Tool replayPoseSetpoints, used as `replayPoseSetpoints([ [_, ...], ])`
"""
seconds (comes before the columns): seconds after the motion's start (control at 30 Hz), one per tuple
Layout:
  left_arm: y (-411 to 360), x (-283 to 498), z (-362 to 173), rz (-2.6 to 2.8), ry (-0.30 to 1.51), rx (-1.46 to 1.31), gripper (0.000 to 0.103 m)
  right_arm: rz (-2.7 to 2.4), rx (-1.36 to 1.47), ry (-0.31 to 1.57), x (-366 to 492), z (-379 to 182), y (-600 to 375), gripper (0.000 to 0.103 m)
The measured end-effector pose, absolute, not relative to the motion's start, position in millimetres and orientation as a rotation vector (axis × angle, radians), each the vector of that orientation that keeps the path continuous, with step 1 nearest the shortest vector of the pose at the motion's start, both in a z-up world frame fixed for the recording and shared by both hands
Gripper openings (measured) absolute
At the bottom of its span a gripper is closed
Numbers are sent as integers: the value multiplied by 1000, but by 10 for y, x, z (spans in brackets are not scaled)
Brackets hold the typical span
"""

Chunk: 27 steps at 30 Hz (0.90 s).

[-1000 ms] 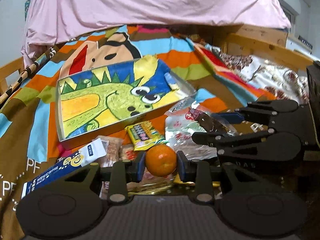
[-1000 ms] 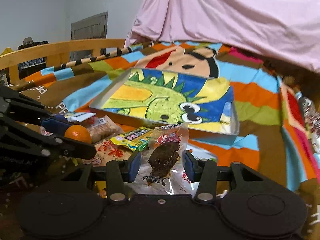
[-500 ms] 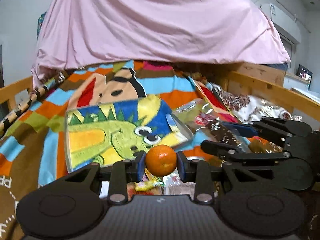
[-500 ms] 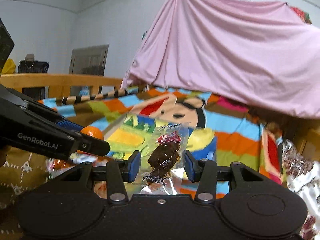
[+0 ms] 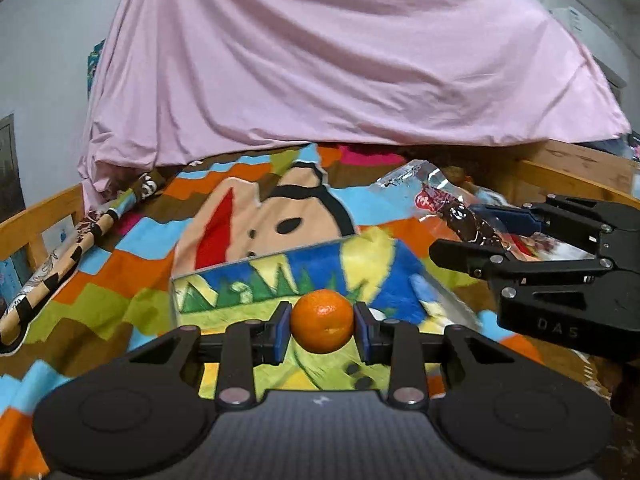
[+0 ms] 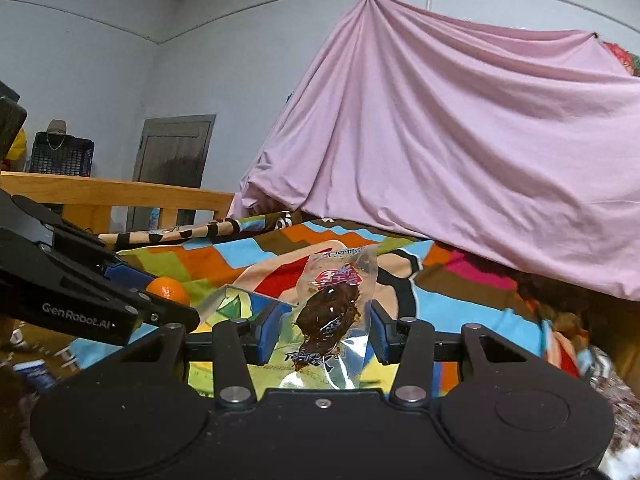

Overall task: Organize snacks
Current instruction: 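Lower the orange into the metal tray and open the left tool while the right releases the meat snack there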

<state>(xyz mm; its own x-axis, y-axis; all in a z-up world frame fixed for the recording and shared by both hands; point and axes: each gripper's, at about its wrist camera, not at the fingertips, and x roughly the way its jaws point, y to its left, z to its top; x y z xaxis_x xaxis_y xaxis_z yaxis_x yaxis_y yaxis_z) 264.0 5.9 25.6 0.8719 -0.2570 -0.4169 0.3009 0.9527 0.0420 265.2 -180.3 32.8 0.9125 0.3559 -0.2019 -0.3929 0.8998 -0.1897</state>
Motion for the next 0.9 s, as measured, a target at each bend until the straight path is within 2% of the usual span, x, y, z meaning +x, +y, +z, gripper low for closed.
replayPoseSetpoints([
  [0.33, 381, 3402, -240, -255, 506, 38, 35, 414, -231, 314, 3467, -190, -1369, 48],
  [0.6, 506, 3649, -614, -261, 607, 20, 35, 451, -309, 424, 3689, -635, -1211, 48],
  [0.9, 562, 3893, -793, -273, 755, -24, 36, 457, -290, 498, 3788, -889, -1181, 48],
])
